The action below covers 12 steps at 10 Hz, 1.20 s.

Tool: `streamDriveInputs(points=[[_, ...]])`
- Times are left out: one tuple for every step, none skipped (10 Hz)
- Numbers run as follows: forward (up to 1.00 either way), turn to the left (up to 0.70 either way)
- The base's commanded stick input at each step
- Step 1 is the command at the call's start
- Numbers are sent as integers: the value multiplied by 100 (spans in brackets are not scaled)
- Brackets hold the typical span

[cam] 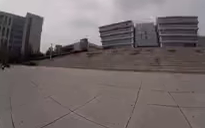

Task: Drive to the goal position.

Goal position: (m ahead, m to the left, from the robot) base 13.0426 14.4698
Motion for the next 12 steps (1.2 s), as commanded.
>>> streamDriveInputs(points=[[100,30],[100,14],[100,14],[100,40],[100,40],[100,1],[100,24],[100,37],[100,14],[100,39],[100,11],[100,0]])
